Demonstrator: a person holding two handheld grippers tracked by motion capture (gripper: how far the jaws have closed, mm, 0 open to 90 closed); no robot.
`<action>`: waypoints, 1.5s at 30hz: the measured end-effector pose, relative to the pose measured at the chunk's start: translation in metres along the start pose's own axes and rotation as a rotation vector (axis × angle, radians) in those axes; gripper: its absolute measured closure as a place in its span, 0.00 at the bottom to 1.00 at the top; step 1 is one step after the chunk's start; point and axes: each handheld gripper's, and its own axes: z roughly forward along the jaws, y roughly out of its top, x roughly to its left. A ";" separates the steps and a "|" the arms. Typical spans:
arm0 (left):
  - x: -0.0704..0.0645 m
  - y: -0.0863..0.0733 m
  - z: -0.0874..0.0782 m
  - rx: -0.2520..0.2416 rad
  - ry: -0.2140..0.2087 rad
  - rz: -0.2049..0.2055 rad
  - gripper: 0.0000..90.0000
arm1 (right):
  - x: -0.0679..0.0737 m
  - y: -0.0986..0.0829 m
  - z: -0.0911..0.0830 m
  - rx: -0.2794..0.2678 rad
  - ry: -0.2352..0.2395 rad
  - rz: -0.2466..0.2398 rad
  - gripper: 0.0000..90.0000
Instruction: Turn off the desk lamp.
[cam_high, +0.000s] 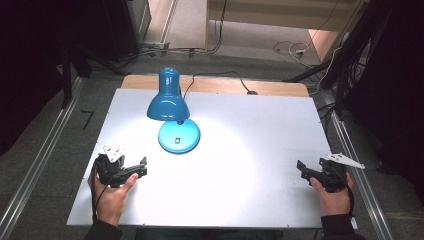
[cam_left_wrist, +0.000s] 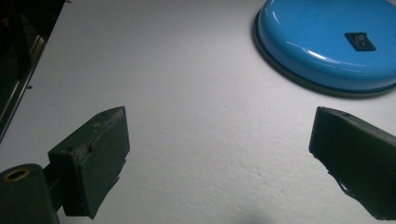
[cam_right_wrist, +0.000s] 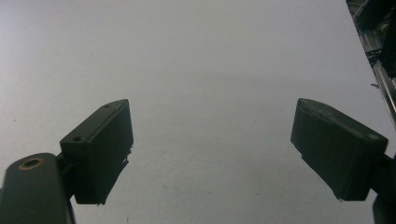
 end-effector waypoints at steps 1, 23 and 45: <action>0.000 0.000 -0.002 -0.005 0.000 0.008 0.06 | 0.000 0.000 0.000 0.003 0.002 -0.001 0.13; -0.005 0.006 0.009 -0.020 -0.059 -0.014 0.08 | -0.002 -0.001 0.001 0.015 -0.002 0.006 0.13; -0.010 0.012 0.018 -0.057 -0.088 -0.023 0.16 | -0.003 -0.001 0.001 0.015 0.000 0.009 0.13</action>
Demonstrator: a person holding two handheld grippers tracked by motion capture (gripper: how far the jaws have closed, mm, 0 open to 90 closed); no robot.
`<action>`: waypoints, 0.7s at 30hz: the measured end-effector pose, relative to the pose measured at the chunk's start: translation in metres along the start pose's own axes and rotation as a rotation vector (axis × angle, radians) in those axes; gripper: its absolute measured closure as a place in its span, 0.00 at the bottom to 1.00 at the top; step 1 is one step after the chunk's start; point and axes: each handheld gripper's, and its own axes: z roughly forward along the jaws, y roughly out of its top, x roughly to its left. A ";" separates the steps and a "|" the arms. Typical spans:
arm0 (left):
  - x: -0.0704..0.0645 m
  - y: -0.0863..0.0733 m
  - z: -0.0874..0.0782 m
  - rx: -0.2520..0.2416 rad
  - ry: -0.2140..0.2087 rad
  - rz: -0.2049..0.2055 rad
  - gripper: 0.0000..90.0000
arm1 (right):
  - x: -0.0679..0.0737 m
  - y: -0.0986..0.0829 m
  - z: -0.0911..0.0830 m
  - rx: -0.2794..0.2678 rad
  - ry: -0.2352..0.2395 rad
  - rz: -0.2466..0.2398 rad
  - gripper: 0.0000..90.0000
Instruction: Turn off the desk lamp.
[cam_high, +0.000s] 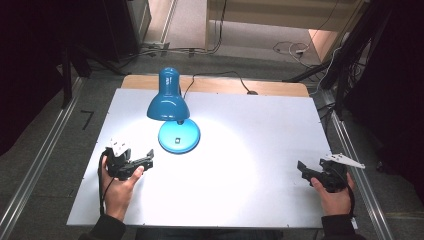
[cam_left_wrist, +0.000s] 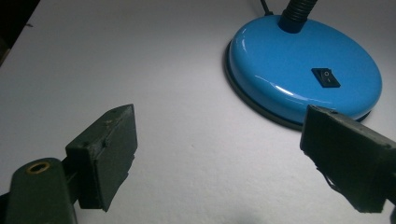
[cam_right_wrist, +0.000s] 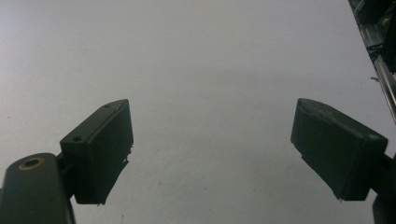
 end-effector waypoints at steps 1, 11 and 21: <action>-0.001 0.001 0.001 0.000 -0.006 0.000 0.16 | 0.000 0.000 0.000 0.000 0.001 0.000 0.13; -0.005 0.001 0.006 -0.004 -0.028 -0.001 0.16 | 0.000 0.000 0.000 0.001 0.006 0.006 0.13; -0.010 0.003 0.010 0.011 -0.042 0.001 0.16 | -0.001 0.000 0.000 0.002 0.006 0.009 0.13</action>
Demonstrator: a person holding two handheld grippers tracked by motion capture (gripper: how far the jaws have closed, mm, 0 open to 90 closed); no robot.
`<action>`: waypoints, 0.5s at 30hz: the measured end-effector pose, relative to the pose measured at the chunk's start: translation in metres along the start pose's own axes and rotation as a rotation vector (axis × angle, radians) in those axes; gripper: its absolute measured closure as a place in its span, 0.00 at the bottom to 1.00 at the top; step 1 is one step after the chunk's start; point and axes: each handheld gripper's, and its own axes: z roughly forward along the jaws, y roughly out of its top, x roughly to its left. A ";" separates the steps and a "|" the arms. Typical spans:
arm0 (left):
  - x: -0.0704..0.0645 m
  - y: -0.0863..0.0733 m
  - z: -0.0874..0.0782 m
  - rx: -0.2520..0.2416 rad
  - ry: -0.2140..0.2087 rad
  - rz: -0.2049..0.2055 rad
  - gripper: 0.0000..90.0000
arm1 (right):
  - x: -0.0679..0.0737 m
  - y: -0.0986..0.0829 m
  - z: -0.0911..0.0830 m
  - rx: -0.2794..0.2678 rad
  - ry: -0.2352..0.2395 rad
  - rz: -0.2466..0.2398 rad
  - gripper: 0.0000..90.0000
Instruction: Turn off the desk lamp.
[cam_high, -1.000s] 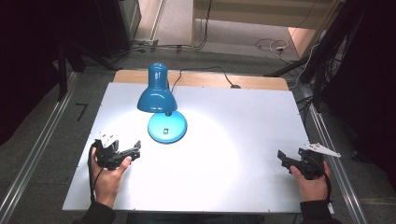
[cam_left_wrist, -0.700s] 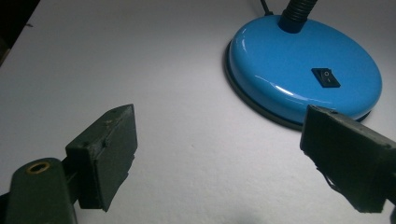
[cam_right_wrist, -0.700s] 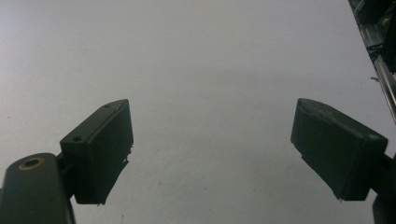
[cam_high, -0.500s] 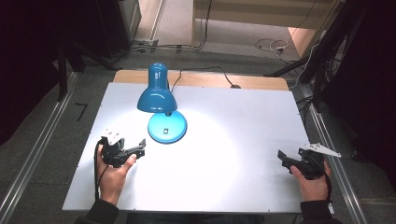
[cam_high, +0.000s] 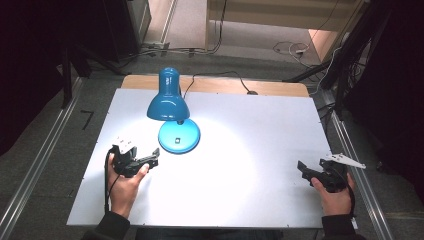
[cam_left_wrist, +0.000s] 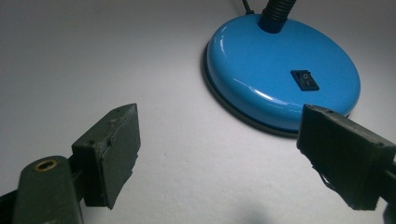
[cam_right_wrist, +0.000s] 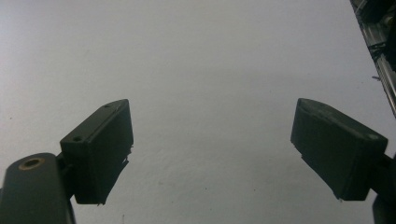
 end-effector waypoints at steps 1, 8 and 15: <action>-0.001 0.000 0.000 -0.001 -0.001 -0.002 0.16 | 0.000 0.000 0.000 -0.001 0.001 0.000 0.13; -0.004 0.001 0.004 -0.011 -0.016 0.004 0.19 | 0.000 0.000 0.000 -0.001 0.002 0.002 0.13; -0.008 0.002 0.008 -0.006 -0.019 0.013 0.21 | -0.001 0.000 0.000 -0.003 0.006 0.002 0.13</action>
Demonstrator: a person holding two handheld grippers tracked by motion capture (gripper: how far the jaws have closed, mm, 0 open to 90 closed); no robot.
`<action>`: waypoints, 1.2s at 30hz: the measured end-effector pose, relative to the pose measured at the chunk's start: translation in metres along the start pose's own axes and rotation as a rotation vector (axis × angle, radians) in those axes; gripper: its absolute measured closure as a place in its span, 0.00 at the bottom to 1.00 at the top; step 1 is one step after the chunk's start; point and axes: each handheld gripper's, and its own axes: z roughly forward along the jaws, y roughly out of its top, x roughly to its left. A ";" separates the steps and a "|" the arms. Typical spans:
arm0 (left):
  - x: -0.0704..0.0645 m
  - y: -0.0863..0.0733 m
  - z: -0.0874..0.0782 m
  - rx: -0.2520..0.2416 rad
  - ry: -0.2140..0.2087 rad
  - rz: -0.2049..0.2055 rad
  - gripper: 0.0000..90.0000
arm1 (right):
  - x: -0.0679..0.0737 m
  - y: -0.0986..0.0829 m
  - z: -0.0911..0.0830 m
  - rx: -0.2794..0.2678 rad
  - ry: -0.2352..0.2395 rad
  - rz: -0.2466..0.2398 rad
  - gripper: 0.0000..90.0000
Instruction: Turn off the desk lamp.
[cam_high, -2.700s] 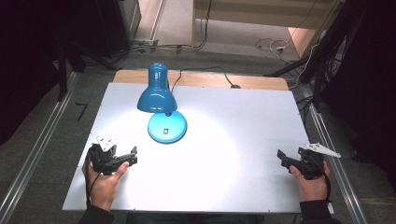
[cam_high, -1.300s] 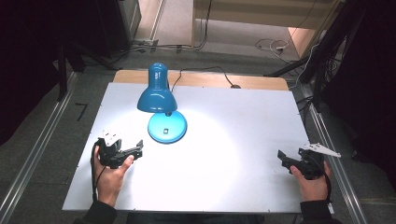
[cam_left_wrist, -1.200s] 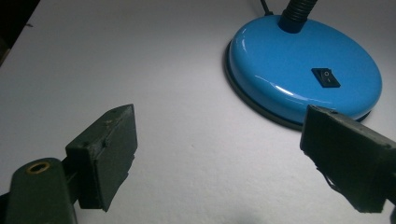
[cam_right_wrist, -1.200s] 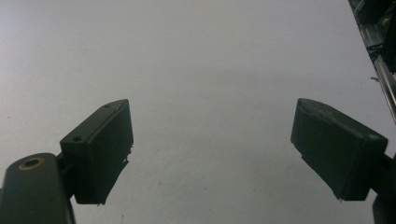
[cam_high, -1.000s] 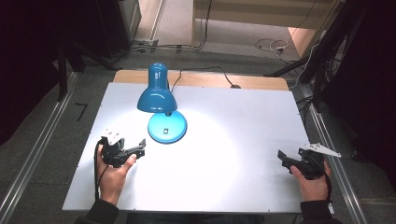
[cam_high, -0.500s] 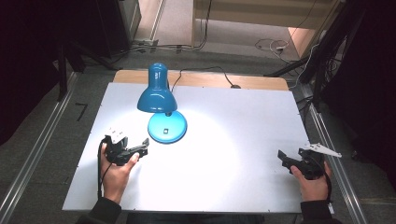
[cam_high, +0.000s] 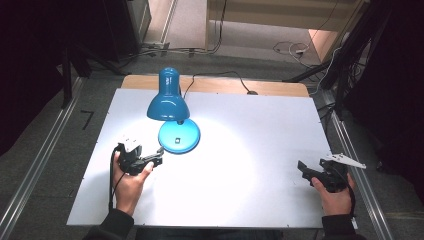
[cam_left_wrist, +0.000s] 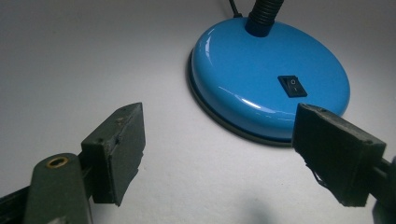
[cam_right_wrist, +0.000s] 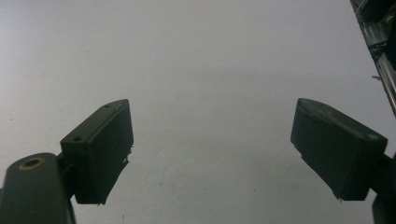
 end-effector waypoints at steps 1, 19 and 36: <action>-0.002 0.000 0.001 -0.007 -0.005 -0.003 0.21 | 0.000 0.000 0.000 -0.001 0.001 -0.001 0.13; -0.018 0.006 0.015 -0.016 -0.007 0.046 0.33 | 0.000 0.001 0.000 -0.002 0.006 0.003 0.14; -0.023 0.010 0.023 -0.024 -0.018 0.034 0.47 | 0.000 0.001 0.000 0.000 0.009 0.005 0.14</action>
